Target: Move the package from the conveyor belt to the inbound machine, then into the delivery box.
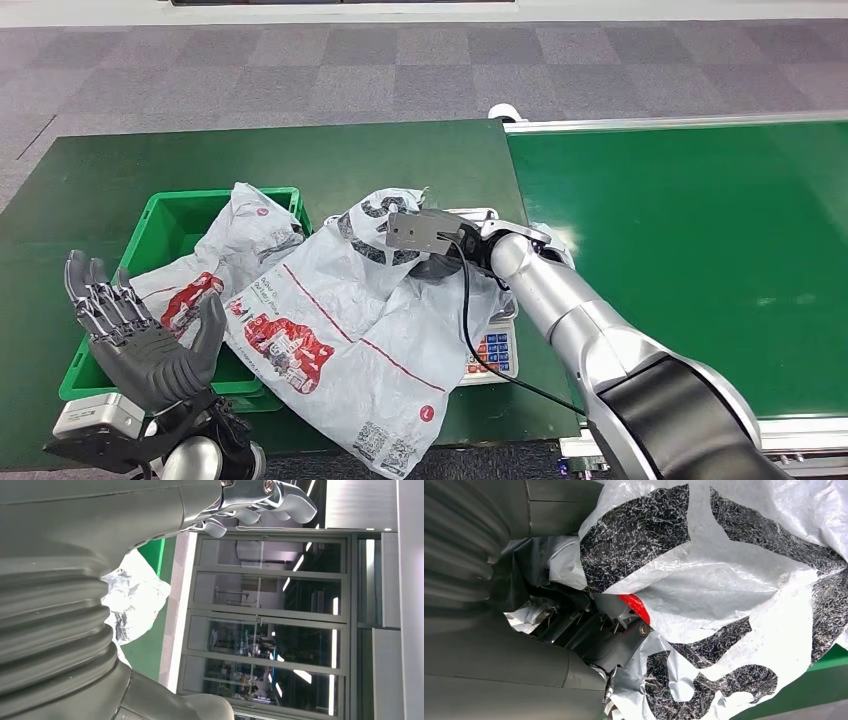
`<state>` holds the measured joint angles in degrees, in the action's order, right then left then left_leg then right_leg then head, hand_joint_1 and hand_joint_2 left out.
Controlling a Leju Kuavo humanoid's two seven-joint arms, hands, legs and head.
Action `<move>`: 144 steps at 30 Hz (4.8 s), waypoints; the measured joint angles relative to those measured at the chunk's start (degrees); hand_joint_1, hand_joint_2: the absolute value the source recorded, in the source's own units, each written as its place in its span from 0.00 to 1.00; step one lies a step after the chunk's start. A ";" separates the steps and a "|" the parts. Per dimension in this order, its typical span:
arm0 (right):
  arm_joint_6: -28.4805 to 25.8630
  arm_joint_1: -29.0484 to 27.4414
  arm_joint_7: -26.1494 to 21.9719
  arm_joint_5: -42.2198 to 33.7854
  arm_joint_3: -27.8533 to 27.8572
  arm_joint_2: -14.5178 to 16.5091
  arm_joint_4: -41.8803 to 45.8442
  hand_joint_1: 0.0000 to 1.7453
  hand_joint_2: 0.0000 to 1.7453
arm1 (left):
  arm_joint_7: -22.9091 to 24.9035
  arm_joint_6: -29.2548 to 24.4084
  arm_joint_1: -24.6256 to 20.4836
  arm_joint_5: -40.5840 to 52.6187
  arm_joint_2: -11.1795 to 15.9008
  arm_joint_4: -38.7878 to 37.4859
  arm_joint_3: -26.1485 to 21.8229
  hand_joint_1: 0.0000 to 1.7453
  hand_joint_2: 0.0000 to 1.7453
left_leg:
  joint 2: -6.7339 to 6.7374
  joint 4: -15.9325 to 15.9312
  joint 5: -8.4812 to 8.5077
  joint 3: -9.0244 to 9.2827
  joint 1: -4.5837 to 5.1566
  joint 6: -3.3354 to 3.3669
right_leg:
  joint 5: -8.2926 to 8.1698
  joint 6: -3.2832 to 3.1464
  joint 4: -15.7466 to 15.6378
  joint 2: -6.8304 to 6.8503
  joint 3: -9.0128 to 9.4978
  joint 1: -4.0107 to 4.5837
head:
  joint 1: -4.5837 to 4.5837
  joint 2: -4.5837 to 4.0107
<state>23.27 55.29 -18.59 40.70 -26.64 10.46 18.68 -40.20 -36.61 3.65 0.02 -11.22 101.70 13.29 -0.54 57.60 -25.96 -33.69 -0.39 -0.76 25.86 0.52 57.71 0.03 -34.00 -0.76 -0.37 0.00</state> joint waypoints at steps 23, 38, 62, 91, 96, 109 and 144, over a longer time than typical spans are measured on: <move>-31.51 0.88 26.77 11.49 -3.31 -3.80 0.86 1.00 1.00 | 0.01 -2.21 3.10 1.20 0.42 0.00 0.00 0.00 1.00 | 0.06 0.01 0.00 0.00 0.01 0.00 | -0.01 0.01 -0.01 -0.06 -0.05 -0.01 | 0.00 0.00; -23.05 0.86 25.04 11.37 -4.43 -4.36 0.44 0.25 1.00 | 0.01 -1.97 3.12 1.15 0.70 -0.48 0.00 0.00 1.00 | 0.10 0.01 -0.01 0.00 0.01 0.00 | -0.01 0.01 -0.01 -0.09 -0.06 -0.02 | 0.01 0.00; -23.22 -0.96 3.33 -0.16 -2.58 -4.75 1.22 0.00 1.00 | 0.01 -1.25 3.41 1.49 0.99 -1.33 0.00 0.00 1.00 | 0.15 0.01 -0.01 -0.01 0.01 -0.01 | -0.03 0.01 -0.01 -0.16 -0.09 -0.01 | 0.00 0.00; -16.99 -25.44 -13.32 -36.58 13.82 -9.96 34.51 0.00 1.00 | 0.06 11.42 0.31 1.93 2.08 -10.26 0.00 0.00 1.00 | 0.04 0.02 -0.06 0.02 0.01 0.03 | 0.01 0.02 -0.03 -0.02 -0.07 -0.02 | 0.01 0.00; -28.69 -35.59 -18.52 -37.78 17.17 -9.94 48.13 0.00 1.00 | 0.63 18.42 -7.52 6.99 2.40 -19.94 0.26 0.00 1.00 | -0.14 0.03 -0.06 -0.03 0.01 0.03 | 0.04 0.03 -0.04 0.15 -0.06 -0.03 | 0.01 0.00; -39.46 -44.92 -21.21 -40.63 18.67 -8.29 58.13 0.00 1.00 | 16.29 22.63 -39.90 34.31 1.03 -61.56 8.75 0.00 1.00 | 0.19 0.04 0.16 -0.02 0.01 -0.05 | -0.27 -0.05 -0.02 -0.16 -0.16 -0.03 | 0.02 0.00; -36.52 -51.35 -16.10 -34.45 24.02 -5.97 63.77 0.00 1.00 | 32.79 8.39 -49.94 56.05 -5.49 -76.82 23.94 1.00 1.00 | 0.14 0.03 0.14 -0.22 0.02 -0.02 | -0.25 -0.04 -0.02 -0.13 -0.27 -0.04 | 0.02 0.00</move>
<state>-13.25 3.93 -34.69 6.25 -2.63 4.50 82.44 -7.41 -28.22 -46.29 56.07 -16.71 24.88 37.23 -0.40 57.63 -25.83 -33.91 -0.38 -0.78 25.61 0.47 57.69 -0.11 -34.27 -0.80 -0.36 0.00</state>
